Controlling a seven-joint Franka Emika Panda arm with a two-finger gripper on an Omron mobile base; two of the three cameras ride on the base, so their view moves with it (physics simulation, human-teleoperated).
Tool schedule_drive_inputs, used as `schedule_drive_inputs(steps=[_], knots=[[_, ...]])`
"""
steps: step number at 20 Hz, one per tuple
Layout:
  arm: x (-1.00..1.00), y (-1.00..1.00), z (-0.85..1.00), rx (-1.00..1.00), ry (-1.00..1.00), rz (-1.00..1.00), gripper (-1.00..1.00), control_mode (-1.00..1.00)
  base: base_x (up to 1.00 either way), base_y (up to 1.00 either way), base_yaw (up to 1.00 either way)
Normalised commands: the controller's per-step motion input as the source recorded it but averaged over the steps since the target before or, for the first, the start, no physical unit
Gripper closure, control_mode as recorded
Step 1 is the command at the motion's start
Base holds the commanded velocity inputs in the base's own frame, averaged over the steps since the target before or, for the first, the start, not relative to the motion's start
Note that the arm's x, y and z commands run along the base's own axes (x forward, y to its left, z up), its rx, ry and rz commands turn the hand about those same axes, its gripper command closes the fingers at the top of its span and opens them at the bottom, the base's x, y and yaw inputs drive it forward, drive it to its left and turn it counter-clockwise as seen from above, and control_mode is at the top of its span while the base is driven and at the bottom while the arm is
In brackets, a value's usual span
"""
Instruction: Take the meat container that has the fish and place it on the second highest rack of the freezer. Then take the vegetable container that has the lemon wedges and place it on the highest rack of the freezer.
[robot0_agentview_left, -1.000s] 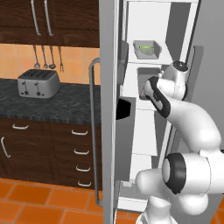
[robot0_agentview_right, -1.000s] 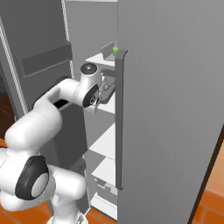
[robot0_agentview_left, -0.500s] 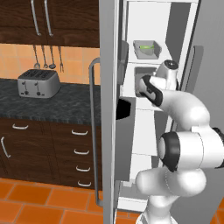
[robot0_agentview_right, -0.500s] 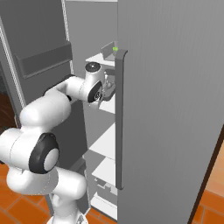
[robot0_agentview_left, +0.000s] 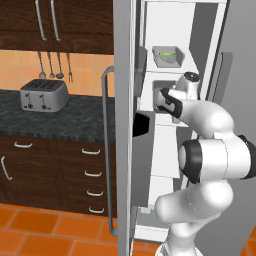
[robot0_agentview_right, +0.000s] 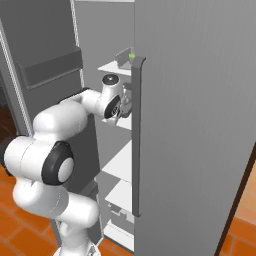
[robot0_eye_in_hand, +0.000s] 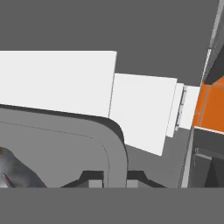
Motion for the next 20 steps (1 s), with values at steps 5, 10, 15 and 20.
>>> schedule_drive_inputs(steps=[5,10,15,20], knots=[[0.23,-0.25,-0.02,0.00,0.05,0.00,1.00,-1.00,0.00,0.00,0.00],[0.47,-0.01,-0.04,0.00,0.01,-0.03,1.00,-1.00,0.00,0.00,0.00],[0.25,-0.01,-0.30,0.00,0.00,-0.01,1.00,-1.00,0.00,0.00,0.00],[0.28,-0.01,-0.34,0.00,0.00,0.00,1.00,-1.00,0.00,0.00,0.00]])
